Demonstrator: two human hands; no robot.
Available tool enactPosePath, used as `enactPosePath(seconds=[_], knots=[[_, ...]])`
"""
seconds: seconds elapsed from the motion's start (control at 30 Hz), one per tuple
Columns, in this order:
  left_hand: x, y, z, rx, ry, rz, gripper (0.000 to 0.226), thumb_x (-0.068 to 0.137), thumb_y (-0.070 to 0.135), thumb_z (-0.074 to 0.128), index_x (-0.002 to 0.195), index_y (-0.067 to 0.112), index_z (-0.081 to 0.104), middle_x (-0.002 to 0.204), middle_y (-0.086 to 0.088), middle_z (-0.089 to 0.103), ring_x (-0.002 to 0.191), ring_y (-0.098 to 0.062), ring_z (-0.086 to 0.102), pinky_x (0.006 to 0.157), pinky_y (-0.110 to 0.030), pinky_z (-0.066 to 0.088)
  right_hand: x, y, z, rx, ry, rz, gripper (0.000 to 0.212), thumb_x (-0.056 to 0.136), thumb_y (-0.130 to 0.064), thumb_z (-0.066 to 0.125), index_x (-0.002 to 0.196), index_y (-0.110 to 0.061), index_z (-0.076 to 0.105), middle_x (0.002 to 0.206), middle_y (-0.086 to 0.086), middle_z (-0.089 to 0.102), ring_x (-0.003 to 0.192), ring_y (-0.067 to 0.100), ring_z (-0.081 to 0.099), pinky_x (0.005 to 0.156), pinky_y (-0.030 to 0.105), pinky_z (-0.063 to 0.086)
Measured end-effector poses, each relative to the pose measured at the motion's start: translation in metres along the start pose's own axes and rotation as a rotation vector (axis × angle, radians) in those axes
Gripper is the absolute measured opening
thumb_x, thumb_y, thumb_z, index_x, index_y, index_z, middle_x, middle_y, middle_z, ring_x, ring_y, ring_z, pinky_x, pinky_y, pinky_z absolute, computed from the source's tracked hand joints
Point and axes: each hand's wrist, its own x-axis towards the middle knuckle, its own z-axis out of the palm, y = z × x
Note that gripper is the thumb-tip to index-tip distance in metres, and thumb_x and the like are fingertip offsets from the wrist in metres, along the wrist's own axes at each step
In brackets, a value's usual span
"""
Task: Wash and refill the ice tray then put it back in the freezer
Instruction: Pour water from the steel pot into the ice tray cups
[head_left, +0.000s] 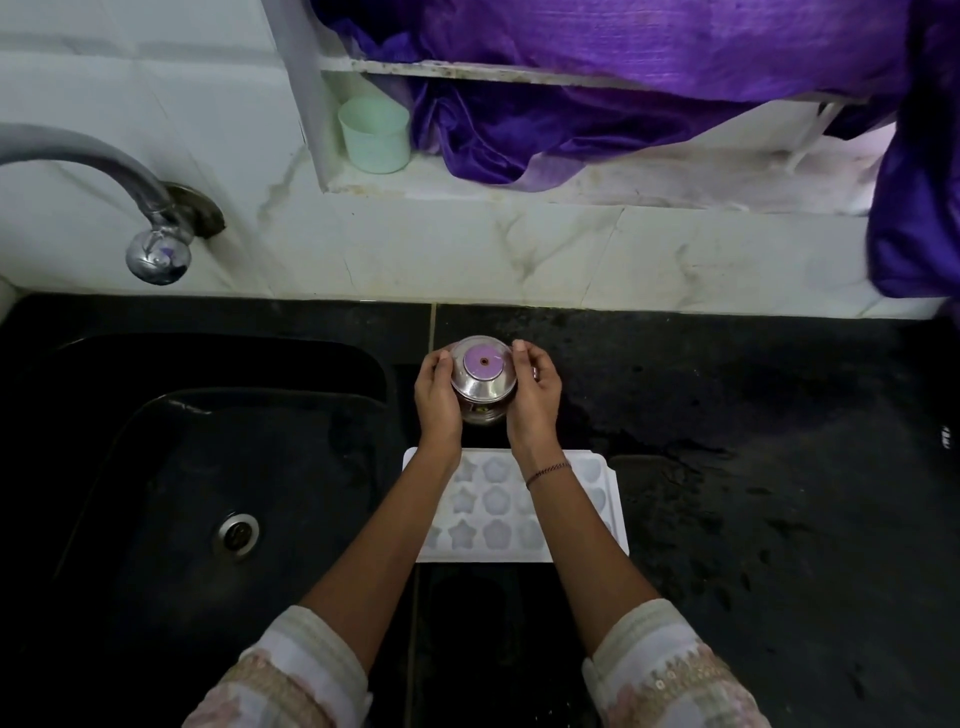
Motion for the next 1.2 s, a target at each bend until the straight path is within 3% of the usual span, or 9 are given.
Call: enactPosePath(seconds=[0.07,0.2,0.33,0.47,0.63,0.73,0.83,0.97,1.2], knots=[[0.001,-0.001,0.000,0.000,0.003,0.002,0.021,0.099,0.017,0.041,0.106,0.008,0.059,0.102,-0.011,0.063,0.093,-0.019,0.059,0.077,-0.023,0.048,0.001,0.001,0.000,-0.014,0.001,-0.003,0.005,0.093,-0.017,0.058,0.095,-0.014,0.061,0.090,-0.001,0.065,0.083,0.008,0.062,0.075,0.021,0.052],[-0.003,0.001,-0.003,0.003,-0.009,0.001,0.024,0.099,0.017,0.044,0.117,0.011,0.058,0.116,-0.010,0.062,0.106,-0.020,0.059,0.088,-0.026,0.049,0.003,0.005,-0.003,-0.079,0.020,-0.016,0.014,0.094,-0.024,0.055,0.103,-0.013,0.060,0.104,0.003,0.065,0.096,0.012,0.060,0.089,0.027,0.050],[-0.002,0.008,-0.018,-0.027,0.018,0.017,0.029,0.099,0.015,0.044,0.124,0.009,0.055,0.127,-0.010,0.059,0.120,-0.019,0.054,0.106,-0.032,0.040,0.001,-0.004,-0.018,-0.129,0.103,-0.046,0.031,0.100,-0.033,0.041,0.117,-0.013,0.057,0.121,0.000,0.060,0.105,0.006,0.055,0.081,0.013,0.039],[-0.005,0.011,-0.041,-0.018,0.022,0.048,0.032,0.099,0.013,0.043,0.128,0.003,0.053,0.128,-0.012,0.058,0.124,-0.017,0.051,0.102,-0.020,0.037,-0.003,-0.013,-0.045,-0.123,0.117,-0.088,0.033,0.102,-0.033,0.035,0.114,-0.015,0.060,0.118,0.002,0.063,0.111,0.010,0.055,0.097,0.020,0.035],[-0.016,0.007,-0.063,-0.022,-0.034,0.026,0.024,0.096,0.011,0.044,0.113,0.014,0.061,0.126,-0.011,0.061,0.124,-0.017,0.051,0.113,-0.035,0.030,-0.020,-0.024,-0.076,-0.153,0.087,-0.100,0.035,0.101,-0.036,0.036,0.115,-0.016,0.061,0.114,0.000,0.065,0.110,0.007,0.057,0.103,0.025,0.034],[-0.028,0.006,-0.074,0.008,-0.072,0.030,0.026,0.096,0.009,0.043,0.114,0.015,0.060,0.131,-0.011,0.057,0.127,-0.016,0.048,0.108,-0.027,0.034,-0.030,-0.030,-0.098,-0.289,-0.012,-0.088,0.037,0.100,-0.039,0.037,0.120,-0.017,0.060,0.119,-0.001,0.065,0.116,0.008,0.055,0.103,0.026,0.034],[-0.044,0.003,-0.084,0.008,-0.093,0.023,0.030,0.098,0.008,0.040,0.124,0.007,0.055,0.133,-0.009,0.055,0.127,-0.016,0.047,0.088,-0.014,0.044,-0.040,-0.031,-0.121,-0.422,-0.101,-0.095,0.036,0.101,-0.033,0.039,0.124,-0.015,0.059,0.121,0.000,0.064,0.117,0.009,0.054,0.104,0.028,0.038],[-0.063,-0.005,-0.097,-0.032,-0.079,-0.031,0.031,0.097,0.008,0.044,0.126,0.008,0.055,0.126,-0.005,0.060,0.121,-0.017,0.053,0.099,-0.025,0.044,-0.057,-0.025,-0.144,-0.496,-0.094,-0.068,0.033,0.100,-0.028,0.044,0.127,-0.013,0.057,0.126,-0.001,0.060,0.121,0.013,0.053,0.105,0.033,0.042],[-0.084,-0.018,-0.106,-0.138,-0.027,-0.110,0.029,0.096,0.008,0.049,0.123,0.013,0.058,0.119,-0.003,0.065,0.105,-0.013,0.063,0.078,-0.020,0.054,-0.082,-0.010,-0.168,-0.421,0.038,-0.013,0.040,0.099,-0.022,0.048,0.136,-0.008,0.048,0.135,0.004,0.053,0.117,0.013,0.054,0.098,0.026,0.044]])
